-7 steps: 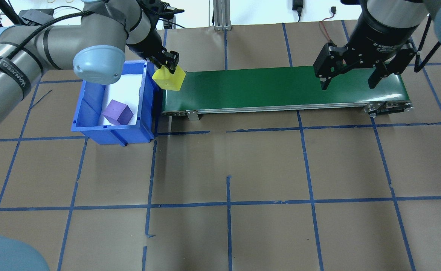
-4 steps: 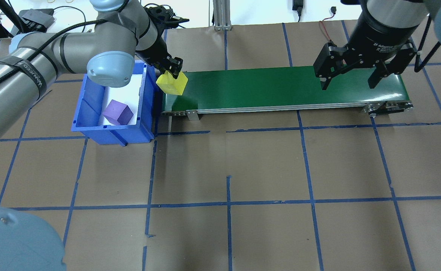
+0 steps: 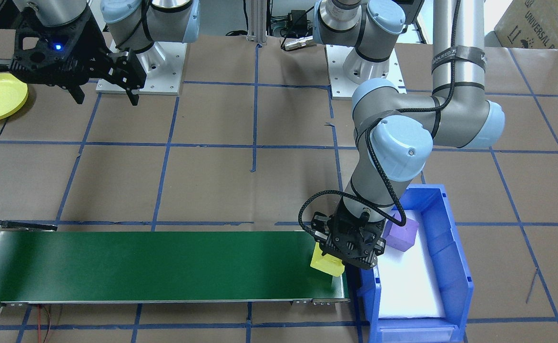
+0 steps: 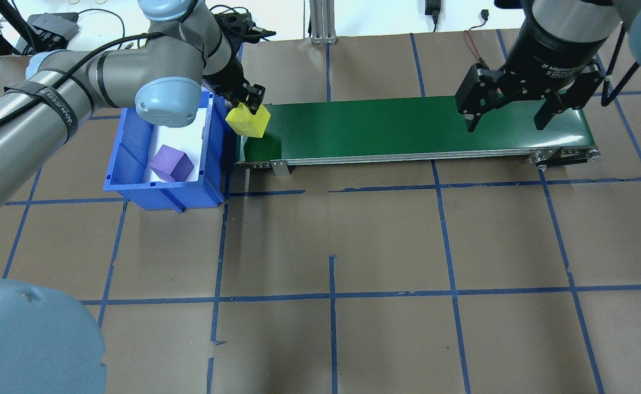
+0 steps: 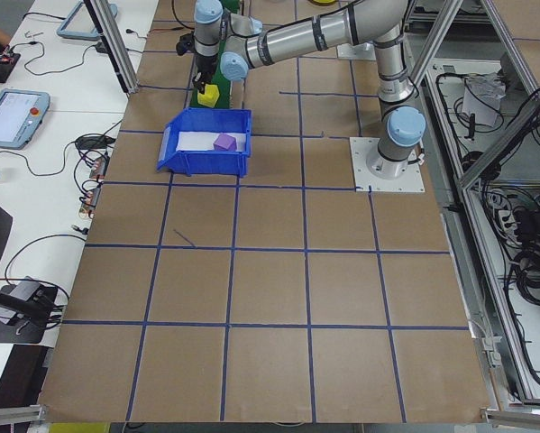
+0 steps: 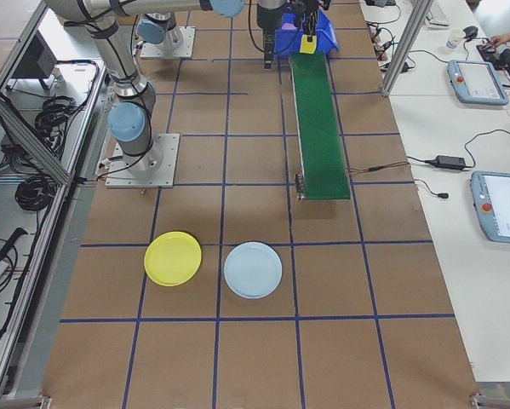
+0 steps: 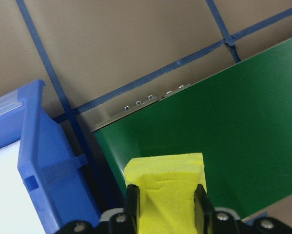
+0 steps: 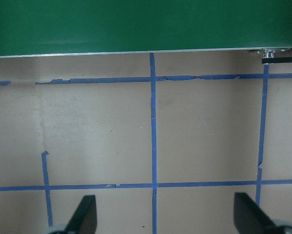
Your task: Move block left to right into plate
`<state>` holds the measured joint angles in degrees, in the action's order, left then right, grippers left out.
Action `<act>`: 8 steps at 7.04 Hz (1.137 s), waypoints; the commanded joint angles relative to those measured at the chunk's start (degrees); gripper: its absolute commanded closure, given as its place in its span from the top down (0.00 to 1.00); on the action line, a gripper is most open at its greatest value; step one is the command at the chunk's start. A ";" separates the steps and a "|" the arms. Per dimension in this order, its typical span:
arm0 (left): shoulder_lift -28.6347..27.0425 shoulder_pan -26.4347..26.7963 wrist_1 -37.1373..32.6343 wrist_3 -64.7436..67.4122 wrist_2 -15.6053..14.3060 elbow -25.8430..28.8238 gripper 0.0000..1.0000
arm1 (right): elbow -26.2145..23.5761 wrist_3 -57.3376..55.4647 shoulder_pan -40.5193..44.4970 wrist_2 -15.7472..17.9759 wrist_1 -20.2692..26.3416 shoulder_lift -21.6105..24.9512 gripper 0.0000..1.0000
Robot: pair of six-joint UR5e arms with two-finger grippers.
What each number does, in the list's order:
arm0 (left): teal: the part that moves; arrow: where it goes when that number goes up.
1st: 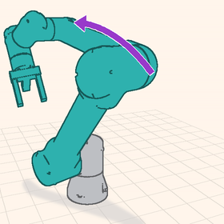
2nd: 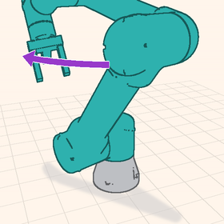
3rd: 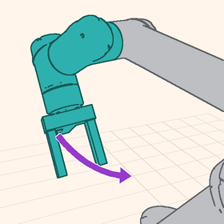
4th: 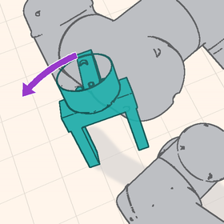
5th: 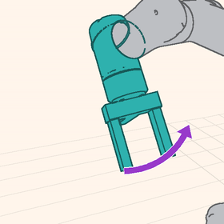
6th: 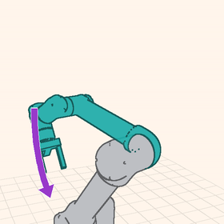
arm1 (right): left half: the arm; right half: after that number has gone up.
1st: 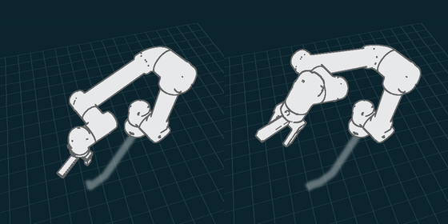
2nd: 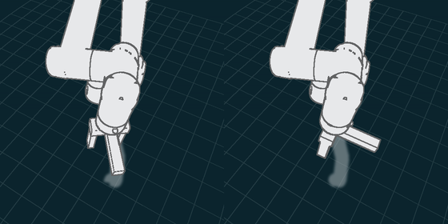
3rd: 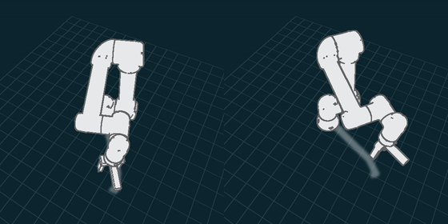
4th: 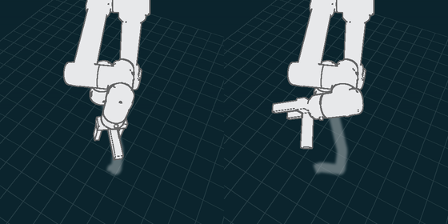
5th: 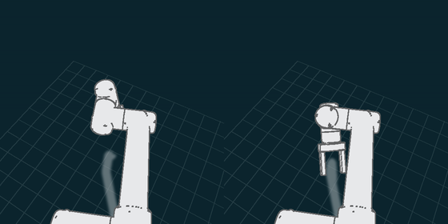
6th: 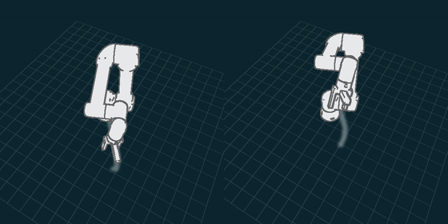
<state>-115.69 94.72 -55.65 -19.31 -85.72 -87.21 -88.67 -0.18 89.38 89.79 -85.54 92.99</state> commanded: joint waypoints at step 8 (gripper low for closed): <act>7.47 -0.58 -7.39 2.70 -2.08 3.86 1.00 | -0.10 0.00 0.00 -0.05 0.02 0.00 1.00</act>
<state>-110.91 94.82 -57.95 -16.34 -87.46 -85.83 -88.74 -0.18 89.38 89.74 -85.52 92.99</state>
